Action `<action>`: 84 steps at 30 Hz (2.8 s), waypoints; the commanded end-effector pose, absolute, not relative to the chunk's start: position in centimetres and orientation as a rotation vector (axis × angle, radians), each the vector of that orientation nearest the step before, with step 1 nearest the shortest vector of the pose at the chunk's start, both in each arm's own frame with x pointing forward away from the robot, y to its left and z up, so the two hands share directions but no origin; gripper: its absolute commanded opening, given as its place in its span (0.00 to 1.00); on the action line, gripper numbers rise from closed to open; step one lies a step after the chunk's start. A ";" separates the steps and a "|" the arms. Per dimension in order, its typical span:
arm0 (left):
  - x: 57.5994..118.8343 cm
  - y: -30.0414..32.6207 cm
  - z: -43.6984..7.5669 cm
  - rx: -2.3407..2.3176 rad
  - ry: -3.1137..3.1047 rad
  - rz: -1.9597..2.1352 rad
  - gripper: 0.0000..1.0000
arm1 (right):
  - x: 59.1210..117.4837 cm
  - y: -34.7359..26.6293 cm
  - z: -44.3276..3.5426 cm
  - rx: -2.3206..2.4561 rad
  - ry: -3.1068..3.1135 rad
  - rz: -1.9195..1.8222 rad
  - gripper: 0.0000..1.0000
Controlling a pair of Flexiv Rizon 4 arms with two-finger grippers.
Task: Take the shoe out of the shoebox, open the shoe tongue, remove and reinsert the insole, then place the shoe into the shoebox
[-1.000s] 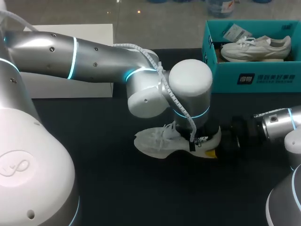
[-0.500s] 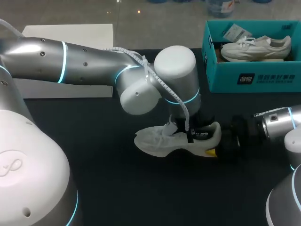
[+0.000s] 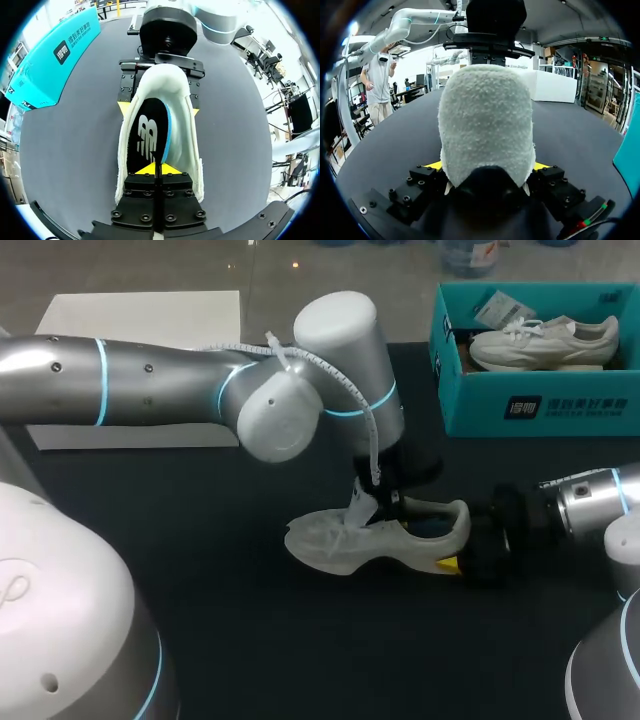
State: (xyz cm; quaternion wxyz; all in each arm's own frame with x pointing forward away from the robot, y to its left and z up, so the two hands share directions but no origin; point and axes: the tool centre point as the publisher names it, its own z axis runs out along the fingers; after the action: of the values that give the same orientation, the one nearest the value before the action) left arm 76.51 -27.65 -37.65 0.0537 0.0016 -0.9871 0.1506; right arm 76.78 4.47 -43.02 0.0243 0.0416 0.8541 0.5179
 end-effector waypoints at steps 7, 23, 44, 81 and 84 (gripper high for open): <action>76.3 -26.7 -35.2 -0.048 -2.808 0.565 0.00 | 76.6 4.5 -43.2 0.128 2.644 1.598 0.00; 75.1 -29.5 -33.3 -0.126 -2.656 0.694 0.00 | 76.6 4.5 -43.2 0.128 2.644 1.598 0.00; 74.9 -29.2 -35.3 -0.071 -2.800 0.653 0.59 | 76.6 4.5 -43.2 0.128 2.644 1.598 0.00; 75.7 -30.0 -35.2 0.005 -2.821 0.710 0.00 | 76.6 4.5 -43.2 0.128 2.644 1.598 0.00; 75.4 -29.6 -34.8 -0.008 -2.805 0.725 0.00 | 76.6 4.5 -43.2 0.128 2.644 1.598 0.00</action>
State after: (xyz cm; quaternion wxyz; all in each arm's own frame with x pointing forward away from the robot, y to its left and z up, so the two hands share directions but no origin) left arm 75.52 -30.36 -35.21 0.1213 -0.0008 -0.9620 0.2444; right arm 76.73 4.46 -43.04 0.0244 0.0415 0.8542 0.5177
